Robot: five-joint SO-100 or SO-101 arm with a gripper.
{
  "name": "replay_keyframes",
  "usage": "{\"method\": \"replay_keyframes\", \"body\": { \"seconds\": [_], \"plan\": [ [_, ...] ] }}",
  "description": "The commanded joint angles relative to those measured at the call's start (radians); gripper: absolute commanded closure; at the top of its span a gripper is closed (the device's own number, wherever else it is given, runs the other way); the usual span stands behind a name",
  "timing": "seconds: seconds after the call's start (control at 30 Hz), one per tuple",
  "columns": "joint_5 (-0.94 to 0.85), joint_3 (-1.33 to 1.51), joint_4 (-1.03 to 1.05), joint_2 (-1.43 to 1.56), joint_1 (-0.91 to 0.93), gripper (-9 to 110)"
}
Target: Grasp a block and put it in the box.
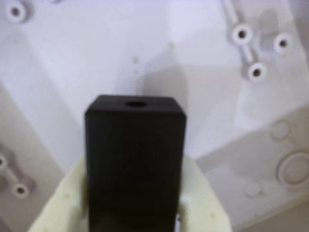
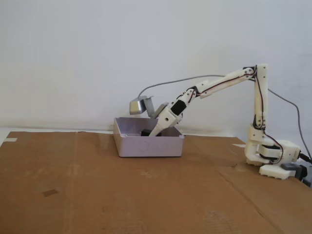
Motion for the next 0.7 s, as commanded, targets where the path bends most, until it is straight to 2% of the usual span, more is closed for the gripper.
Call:
{"method": "replay_keyframes", "body": {
  "seconds": [0.0, 0.27, 0.67],
  "plan": [
    [-0.011, -0.035, -0.048, 0.043, -0.009, 93],
    [-0.011, -0.035, -0.048, 0.038, -0.011, 82],
    [-0.011, -0.038, -0.048, 0.049, -0.011, 82]
  ]
}}
